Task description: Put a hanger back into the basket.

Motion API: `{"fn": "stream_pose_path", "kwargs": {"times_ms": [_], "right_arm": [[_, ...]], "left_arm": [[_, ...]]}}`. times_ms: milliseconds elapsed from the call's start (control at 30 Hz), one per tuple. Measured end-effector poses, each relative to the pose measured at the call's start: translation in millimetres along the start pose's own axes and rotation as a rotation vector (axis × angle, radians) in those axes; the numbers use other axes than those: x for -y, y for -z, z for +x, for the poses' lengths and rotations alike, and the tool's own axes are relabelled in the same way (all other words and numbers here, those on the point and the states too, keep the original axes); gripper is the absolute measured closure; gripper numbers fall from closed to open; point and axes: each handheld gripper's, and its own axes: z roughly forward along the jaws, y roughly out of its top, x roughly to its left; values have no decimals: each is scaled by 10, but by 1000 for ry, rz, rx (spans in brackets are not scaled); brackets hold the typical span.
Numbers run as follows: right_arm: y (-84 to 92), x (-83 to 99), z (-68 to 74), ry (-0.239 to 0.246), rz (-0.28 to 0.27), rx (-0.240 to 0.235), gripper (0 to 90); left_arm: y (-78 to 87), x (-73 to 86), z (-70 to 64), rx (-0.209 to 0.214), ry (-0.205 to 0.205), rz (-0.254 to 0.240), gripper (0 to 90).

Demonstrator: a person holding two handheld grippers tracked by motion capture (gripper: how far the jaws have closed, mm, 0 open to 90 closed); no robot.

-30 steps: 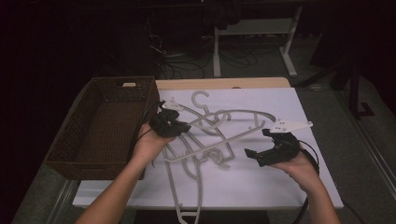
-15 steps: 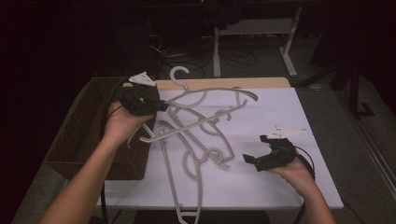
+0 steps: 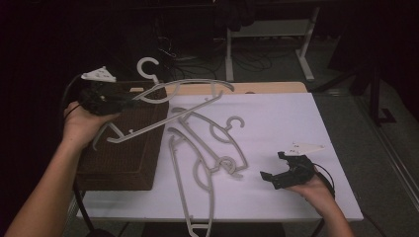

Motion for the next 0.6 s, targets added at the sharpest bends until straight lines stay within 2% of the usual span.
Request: {"fn": "stream_pose_path", "kwargs": {"times_ms": [100, 467, 600], "right_arm": [[-1, 3, -5, 0, 4, 8, 0], [5, 14, -57, -9, 5, 26, 0], [9, 16, -64, -12, 7, 30, 0]], "left_arm": [[73, 141, 165, -23, 22, 6, 826], [360, 687, 733, -123, 163, 13, 827], [480, 830, 877, -161, 185, 16, 826]]}}
